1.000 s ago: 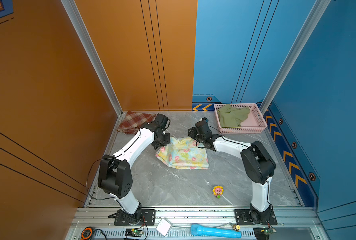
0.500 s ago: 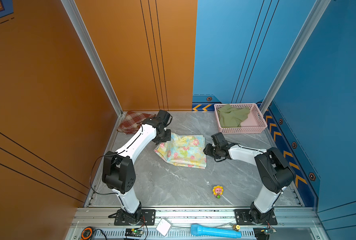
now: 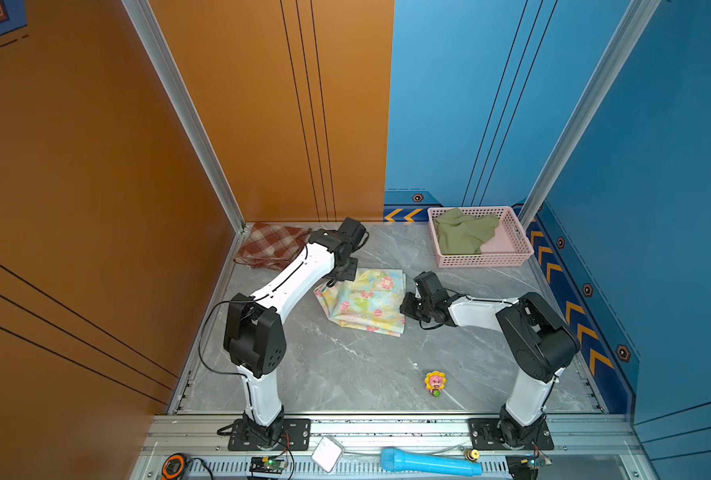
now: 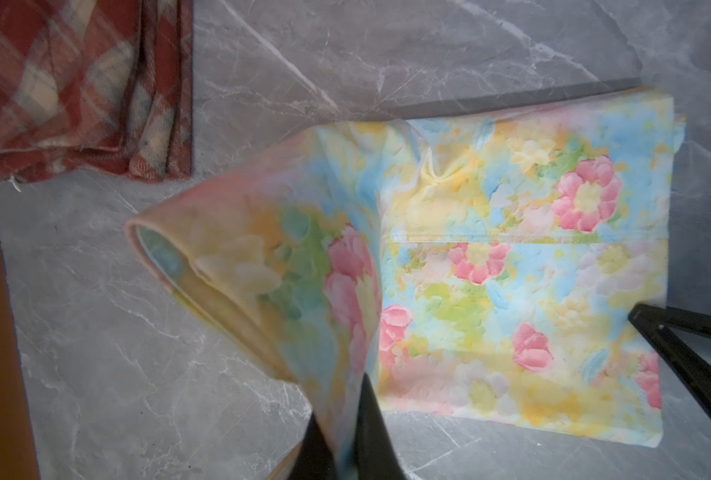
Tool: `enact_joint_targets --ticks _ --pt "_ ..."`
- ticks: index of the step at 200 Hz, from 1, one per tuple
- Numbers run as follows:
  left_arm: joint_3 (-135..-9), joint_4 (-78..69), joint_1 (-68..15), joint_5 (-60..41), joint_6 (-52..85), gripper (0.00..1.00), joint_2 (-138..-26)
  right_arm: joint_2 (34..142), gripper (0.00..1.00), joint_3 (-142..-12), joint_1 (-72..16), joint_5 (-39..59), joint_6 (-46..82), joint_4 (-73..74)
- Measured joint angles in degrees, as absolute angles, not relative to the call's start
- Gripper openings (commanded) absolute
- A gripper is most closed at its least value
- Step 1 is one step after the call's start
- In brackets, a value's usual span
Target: Fold and stack the skirts
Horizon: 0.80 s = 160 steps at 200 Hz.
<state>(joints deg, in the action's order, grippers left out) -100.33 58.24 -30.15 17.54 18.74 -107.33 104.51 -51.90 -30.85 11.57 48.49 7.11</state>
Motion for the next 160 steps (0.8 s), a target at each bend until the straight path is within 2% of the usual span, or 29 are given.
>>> enact_joint_targets --ticks 35,75,145,155,160 --pt "-107.07 60.55 -37.28 21.89 17.98 0.00 -112.99 106.56 0.05 -51.55 -31.77 10.92 52.51 13.37" --pt "-111.31 61.63 -42.30 21.52 18.04 0.00 -118.74 108.14 0.05 -50.78 -33.01 10.09 55.92 19.03" --pt "-117.10 62.63 -42.63 15.99 19.86 0.00 -126.13 107.68 0.22 -46.52 -32.21 10.13 58.78 27.18" --pt "-119.00 62.74 -42.57 14.74 20.21 0.05 -127.44 107.59 0.24 -46.09 -31.79 10.33 58.81 27.90" --pt "-119.90 62.72 -42.48 14.09 20.43 0.10 -128.07 107.57 0.24 -45.89 -31.62 10.33 58.83 28.23"
